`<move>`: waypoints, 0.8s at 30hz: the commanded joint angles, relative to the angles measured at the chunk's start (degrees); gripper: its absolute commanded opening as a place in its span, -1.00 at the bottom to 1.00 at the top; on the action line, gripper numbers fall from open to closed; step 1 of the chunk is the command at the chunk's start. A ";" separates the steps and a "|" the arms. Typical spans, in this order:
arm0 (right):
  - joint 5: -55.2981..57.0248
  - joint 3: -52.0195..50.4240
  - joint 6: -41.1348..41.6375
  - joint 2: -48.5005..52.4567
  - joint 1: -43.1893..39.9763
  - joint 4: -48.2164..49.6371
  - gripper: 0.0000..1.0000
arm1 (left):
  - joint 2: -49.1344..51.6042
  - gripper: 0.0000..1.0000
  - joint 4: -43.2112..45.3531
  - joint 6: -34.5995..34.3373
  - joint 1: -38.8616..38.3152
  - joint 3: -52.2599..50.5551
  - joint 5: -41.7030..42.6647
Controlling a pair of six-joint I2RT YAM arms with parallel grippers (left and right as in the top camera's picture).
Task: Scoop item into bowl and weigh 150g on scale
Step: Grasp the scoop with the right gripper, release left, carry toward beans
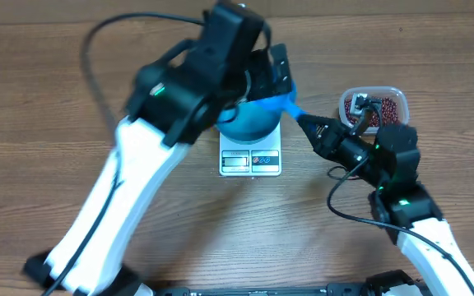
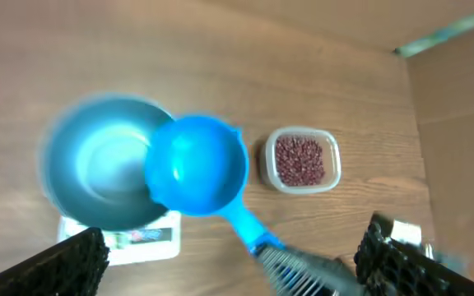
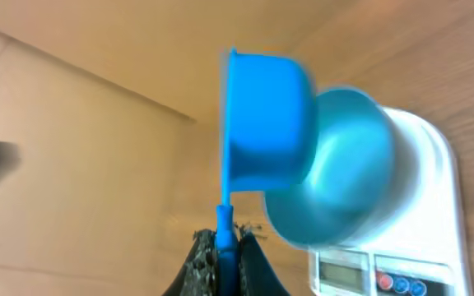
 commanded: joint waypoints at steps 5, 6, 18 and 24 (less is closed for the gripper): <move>14.10 21.29 -17.38 -4.24 -0.76 -32.74 -0.93 | -1.22 0.99 -5.03 13.66 -0.37 -0.28 -5.77; 16.26 23.21 -17.49 -4.37 -0.76 -36.11 -0.93 | -0.83 0.99 -5.09 13.66 -0.31 -0.59 -5.92; 28.24 27.52 -17.94 -9.11 -0.81 -50.58 -0.93 | 5.05 1.00 -10.08 13.66 0.00 -0.83 -6.32; 32.24 27.52 -20.63 -10.51 -0.85 -54.53 -0.93 | 6.19 -0.37 -12.09 13.66 -0.09 -1.51 -3.93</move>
